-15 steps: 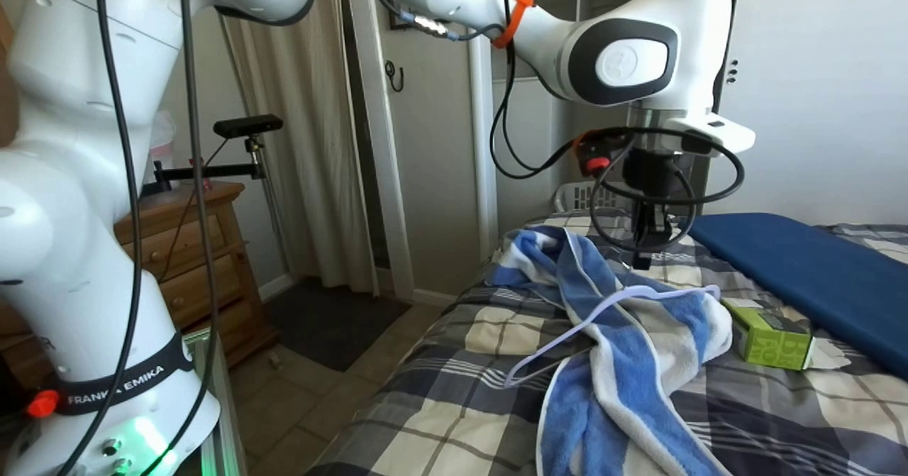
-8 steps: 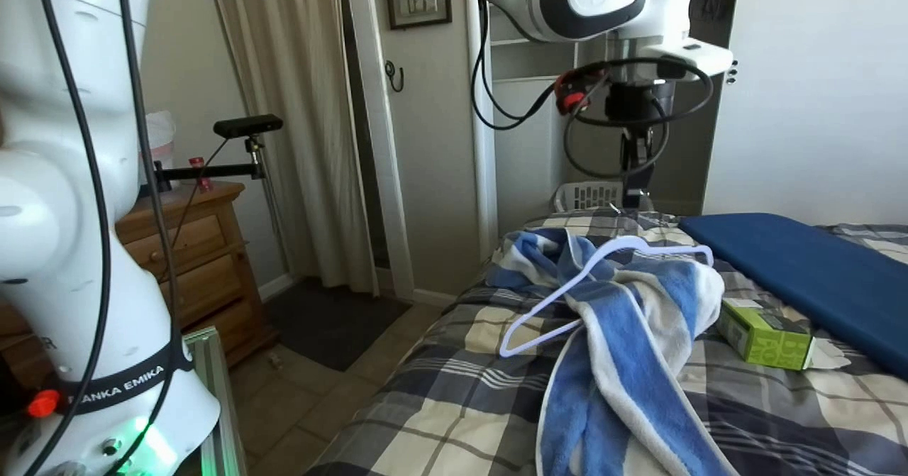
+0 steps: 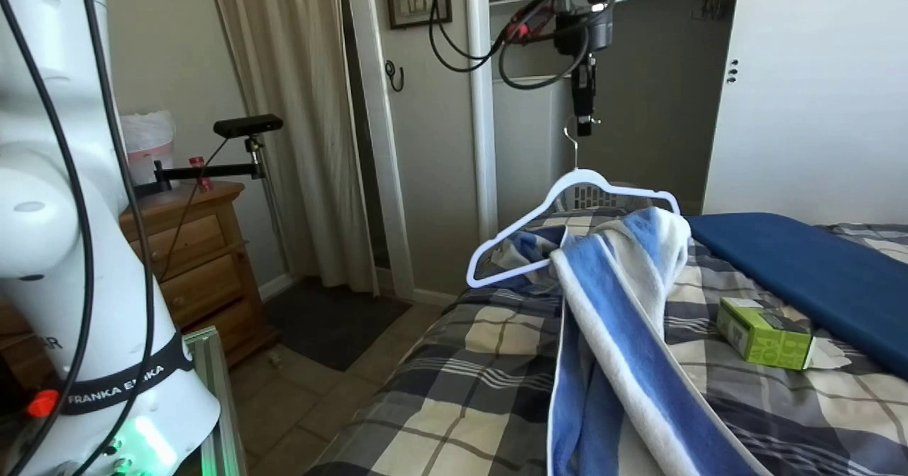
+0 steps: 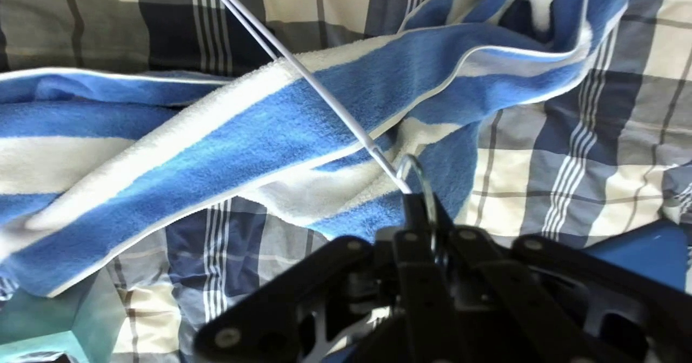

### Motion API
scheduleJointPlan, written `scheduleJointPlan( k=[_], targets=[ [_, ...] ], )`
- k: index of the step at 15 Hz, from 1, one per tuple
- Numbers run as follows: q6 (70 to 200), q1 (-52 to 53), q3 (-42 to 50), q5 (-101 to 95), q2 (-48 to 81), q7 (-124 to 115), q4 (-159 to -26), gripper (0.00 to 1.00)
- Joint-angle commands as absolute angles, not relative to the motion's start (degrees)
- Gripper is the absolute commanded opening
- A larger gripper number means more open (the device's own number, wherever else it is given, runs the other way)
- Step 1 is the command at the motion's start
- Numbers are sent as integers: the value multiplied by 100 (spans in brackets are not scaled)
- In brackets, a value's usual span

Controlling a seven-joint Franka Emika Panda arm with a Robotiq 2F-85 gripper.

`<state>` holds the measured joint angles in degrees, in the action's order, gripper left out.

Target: Lift the hanger, then put it on the bed

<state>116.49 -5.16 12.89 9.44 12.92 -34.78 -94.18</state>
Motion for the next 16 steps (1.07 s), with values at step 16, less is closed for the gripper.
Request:
scheduleJointPlan(
  k=[16],
  targets=[
    [10406,-88,-389,400,-1195,-6586,-8705,1]
  ],
)
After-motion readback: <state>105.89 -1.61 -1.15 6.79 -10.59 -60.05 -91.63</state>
